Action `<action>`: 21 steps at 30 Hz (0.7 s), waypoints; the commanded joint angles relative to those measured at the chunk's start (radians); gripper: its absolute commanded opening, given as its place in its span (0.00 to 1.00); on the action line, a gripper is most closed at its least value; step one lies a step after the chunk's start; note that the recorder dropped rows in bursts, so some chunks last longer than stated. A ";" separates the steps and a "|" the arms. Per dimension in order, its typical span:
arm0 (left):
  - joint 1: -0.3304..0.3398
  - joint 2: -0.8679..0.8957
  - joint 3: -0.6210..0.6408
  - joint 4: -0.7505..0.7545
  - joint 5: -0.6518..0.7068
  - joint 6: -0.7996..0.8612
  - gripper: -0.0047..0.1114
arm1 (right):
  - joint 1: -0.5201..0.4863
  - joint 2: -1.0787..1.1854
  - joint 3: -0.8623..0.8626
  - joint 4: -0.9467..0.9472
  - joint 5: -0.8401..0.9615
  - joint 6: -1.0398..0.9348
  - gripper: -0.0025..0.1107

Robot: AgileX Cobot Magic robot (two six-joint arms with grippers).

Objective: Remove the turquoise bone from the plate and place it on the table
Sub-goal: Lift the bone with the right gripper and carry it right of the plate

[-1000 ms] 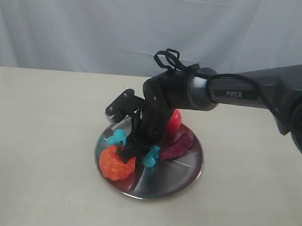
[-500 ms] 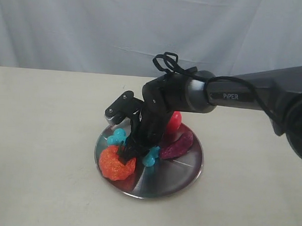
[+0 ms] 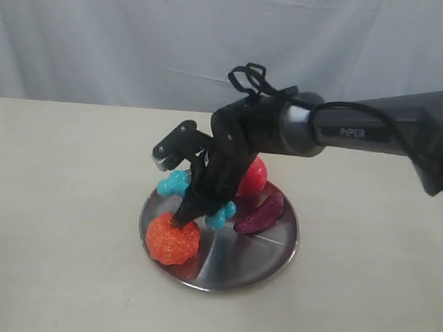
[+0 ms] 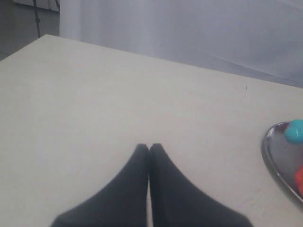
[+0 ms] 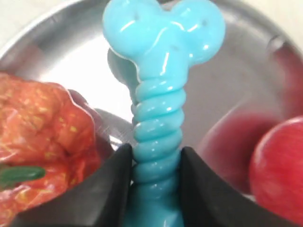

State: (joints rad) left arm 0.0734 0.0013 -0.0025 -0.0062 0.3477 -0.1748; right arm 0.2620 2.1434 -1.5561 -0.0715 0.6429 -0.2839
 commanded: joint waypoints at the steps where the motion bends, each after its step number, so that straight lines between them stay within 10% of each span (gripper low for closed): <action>1: 0.004 -0.001 0.003 0.006 -0.005 -0.002 0.04 | -0.002 -0.121 -0.001 -0.007 0.028 0.031 0.02; 21: 0.004 -0.001 0.003 0.006 -0.005 -0.002 0.04 | -0.197 -0.532 0.029 -0.096 0.437 0.442 0.02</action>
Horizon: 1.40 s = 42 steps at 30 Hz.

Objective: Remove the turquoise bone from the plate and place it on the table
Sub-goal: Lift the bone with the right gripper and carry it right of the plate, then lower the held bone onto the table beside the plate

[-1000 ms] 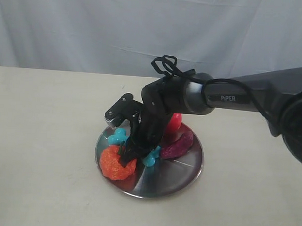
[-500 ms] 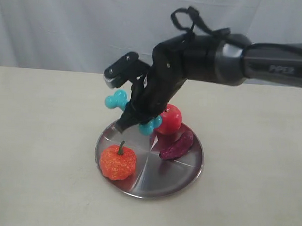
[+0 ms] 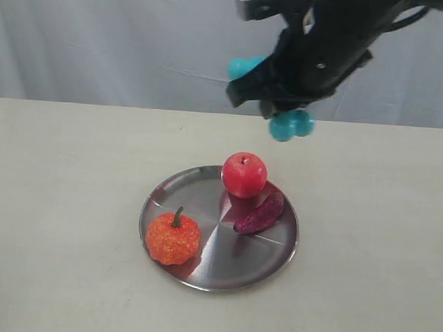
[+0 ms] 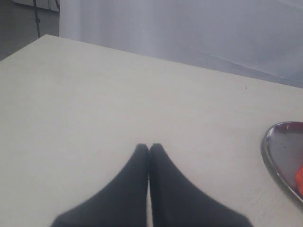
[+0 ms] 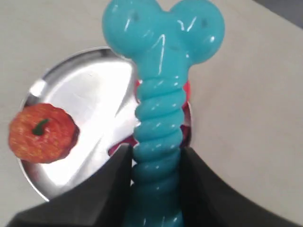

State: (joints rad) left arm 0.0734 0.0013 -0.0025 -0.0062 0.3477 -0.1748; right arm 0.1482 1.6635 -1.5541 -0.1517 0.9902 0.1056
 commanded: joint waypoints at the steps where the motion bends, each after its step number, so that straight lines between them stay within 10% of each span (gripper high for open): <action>1: 0.004 -0.001 0.003 0.006 -0.005 -0.002 0.04 | -0.105 -0.067 0.050 -0.016 0.088 0.054 0.02; 16: 0.004 -0.001 0.003 0.006 -0.005 -0.002 0.04 | -0.240 -0.091 0.463 -0.030 -0.359 0.117 0.02; 42: 0.004 -0.001 0.003 0.006 -0.005 -0.002 0.04 | -0.251 0.260 0.464 -0.144 -0.518 0.237 0.02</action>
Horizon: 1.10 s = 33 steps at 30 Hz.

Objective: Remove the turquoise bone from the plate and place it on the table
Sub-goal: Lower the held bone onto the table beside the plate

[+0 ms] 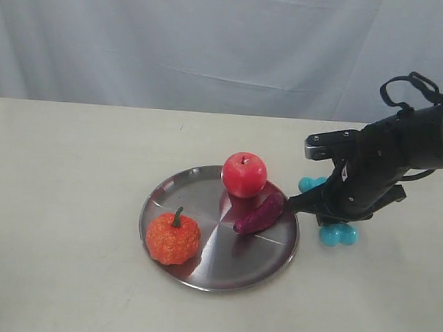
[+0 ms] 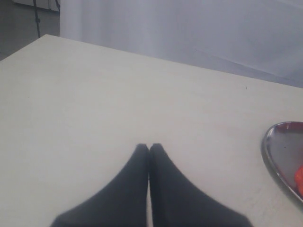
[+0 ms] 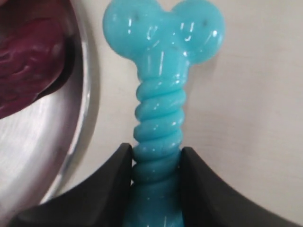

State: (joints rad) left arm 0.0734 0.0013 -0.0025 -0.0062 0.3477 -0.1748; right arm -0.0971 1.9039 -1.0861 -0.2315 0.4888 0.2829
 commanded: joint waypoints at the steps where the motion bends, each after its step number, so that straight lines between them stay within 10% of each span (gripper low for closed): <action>1: 0.004 -0.001 0.003 0.006 -0.005 -0.002 0.04 | -0.006 0.024 -0.004 -0.066 -0.018 0.069 0.02; 33: 0.004 -0.001 0.003 0.006 -0.005 -0.002 0.04 | -0.006 0.055 -0.004 -0.206 0.035 0.266 0.02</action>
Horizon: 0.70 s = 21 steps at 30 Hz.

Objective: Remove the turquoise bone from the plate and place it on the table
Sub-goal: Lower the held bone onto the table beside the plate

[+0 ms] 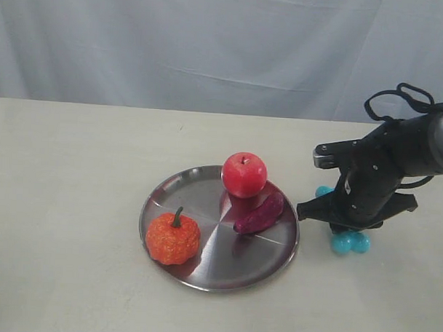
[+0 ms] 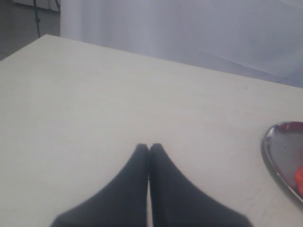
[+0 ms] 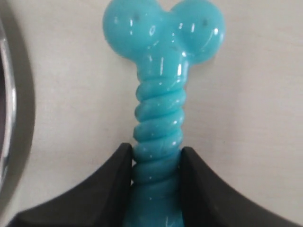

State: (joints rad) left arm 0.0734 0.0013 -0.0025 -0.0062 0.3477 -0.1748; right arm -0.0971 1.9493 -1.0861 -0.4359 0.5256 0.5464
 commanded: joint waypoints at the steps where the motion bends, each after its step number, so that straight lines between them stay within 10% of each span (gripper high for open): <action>1: 0.004 -0.001 0.003 0.006 -0.005 -0.002 0.04 | -0.006 0.012 -0.004 -0.001 -0.002 0.003 0.02; 21: 0.004 -0.001 0.003 0.006 -0.005 -0.002 0.04 | -0.006 0.008 -0.005 0.006 -0.006 0.006 0.48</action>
State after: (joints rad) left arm 0.0734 0.0013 -0.0025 -0.0062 0.3477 -0.1748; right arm -0.0971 1.9644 -1.0861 -0.4319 0.5238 0.5504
